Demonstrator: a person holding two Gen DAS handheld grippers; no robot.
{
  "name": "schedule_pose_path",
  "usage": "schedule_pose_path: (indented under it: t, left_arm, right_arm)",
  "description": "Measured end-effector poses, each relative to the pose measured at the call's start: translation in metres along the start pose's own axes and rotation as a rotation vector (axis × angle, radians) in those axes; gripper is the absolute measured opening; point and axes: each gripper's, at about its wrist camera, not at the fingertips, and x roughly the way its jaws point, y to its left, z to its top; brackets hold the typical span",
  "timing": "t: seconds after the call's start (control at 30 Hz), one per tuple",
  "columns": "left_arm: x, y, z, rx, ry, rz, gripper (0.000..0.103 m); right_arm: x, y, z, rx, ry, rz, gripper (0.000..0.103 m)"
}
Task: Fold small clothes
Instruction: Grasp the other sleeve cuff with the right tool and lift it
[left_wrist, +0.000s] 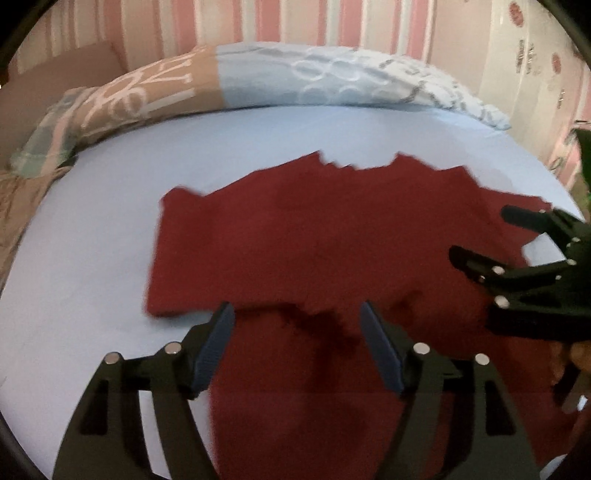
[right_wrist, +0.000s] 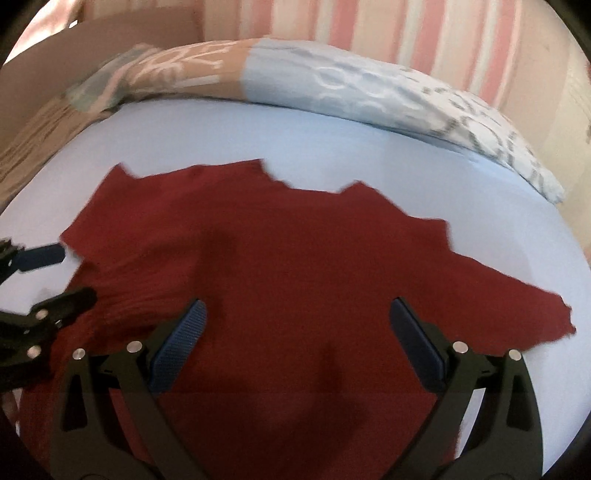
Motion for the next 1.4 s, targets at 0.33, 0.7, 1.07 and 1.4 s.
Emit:
schedule_pose_path:
  t: [0.33,0.7,1.07,1.4]
  left_arm:
    - [-0.030,0.035,-0.025,-0.024,-0.002,0.060,0.072]
    - [-0.050,0.072,-0.027,-0.067,-0.018,0.084,0.072]
    - [-0.046,0.070,-0.014,-0.074,-0.039,0.079,0.072]
    - [-0.025,0.053,0.016,-0.046,-0.065,0.042,0.072]
  right_arm:
    - [-0.002,0.080,-0.001,-0.209,-0.010,0.123,0.092]
    - [0.038,0.096,0.004,-0.163,0.138,0.176,0.028]
    - [0.002,0.024,0.028,-0.009,-0.021,0.037,0.006]
    - [0.025,-0.111,0.017,0.229,0.033,-0.173,0.006]
